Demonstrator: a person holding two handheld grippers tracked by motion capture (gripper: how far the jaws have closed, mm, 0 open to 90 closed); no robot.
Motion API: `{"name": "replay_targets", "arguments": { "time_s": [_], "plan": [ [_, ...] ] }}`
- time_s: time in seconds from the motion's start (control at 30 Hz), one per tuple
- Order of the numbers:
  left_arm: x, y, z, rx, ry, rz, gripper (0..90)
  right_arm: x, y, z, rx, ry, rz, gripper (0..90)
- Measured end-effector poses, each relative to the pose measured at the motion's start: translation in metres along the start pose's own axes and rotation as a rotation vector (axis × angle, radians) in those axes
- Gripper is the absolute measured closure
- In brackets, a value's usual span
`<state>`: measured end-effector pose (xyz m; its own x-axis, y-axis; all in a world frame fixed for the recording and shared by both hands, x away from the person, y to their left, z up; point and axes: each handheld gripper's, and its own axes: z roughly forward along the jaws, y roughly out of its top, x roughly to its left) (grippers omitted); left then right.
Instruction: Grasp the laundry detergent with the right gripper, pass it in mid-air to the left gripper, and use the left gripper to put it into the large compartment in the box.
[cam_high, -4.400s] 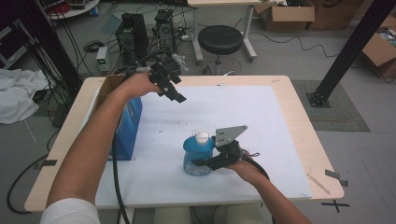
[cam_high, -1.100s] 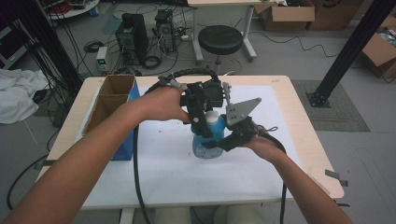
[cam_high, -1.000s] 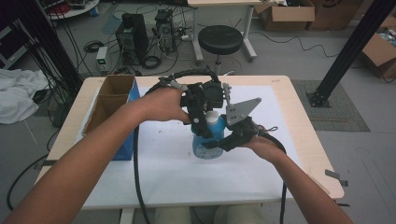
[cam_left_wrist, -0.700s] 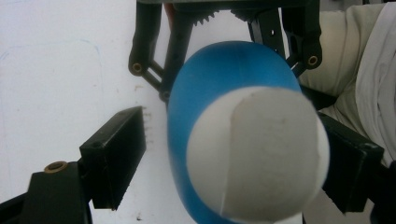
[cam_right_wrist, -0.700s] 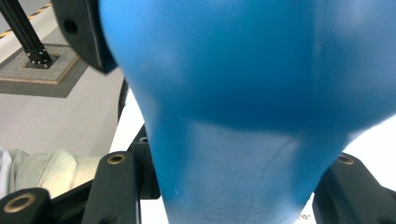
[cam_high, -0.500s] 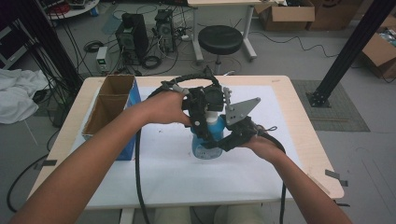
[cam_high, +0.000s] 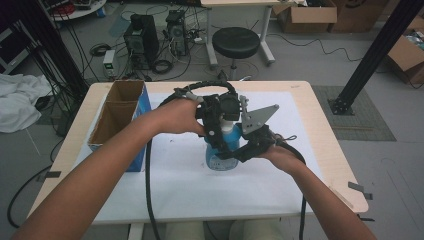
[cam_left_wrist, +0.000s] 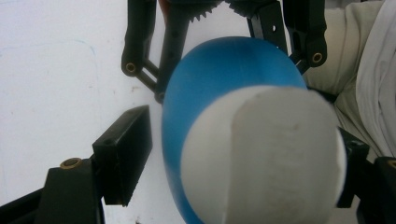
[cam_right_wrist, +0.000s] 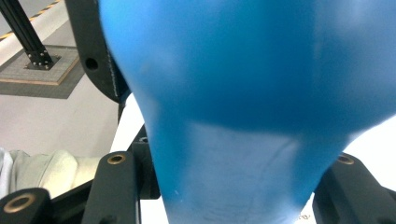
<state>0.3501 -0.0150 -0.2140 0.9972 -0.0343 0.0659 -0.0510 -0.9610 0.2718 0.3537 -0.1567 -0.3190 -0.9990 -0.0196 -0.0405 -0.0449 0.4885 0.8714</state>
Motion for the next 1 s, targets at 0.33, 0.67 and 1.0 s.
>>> {"name": "replay_targets", "arguments": {
  "time_s": [0.33, 0.67, 1.0],
  "plan": [
    [0.0, -0.0002, -0.0005, 0.0, 0.005, 0.006, 26.6, -0.0002, 0.0001, 0.0006, -0.006, -0.001, -0.002, 45.2],
    [-0.0005, -0.0001, -0.0007, 0.001, 0.002, 0.014, 29.1, -0.0007, -0.0001, 0.0009, -0.008, -0.004, -0.001, 45.2],
    [-0.0004, 0.0009, -0.0005, 0.005, 0.006, 0.022, 30.9, -0.0013, -0.0006, 0.001, -0.009, -0.005, -0.001, 45.2]
  ]
}}
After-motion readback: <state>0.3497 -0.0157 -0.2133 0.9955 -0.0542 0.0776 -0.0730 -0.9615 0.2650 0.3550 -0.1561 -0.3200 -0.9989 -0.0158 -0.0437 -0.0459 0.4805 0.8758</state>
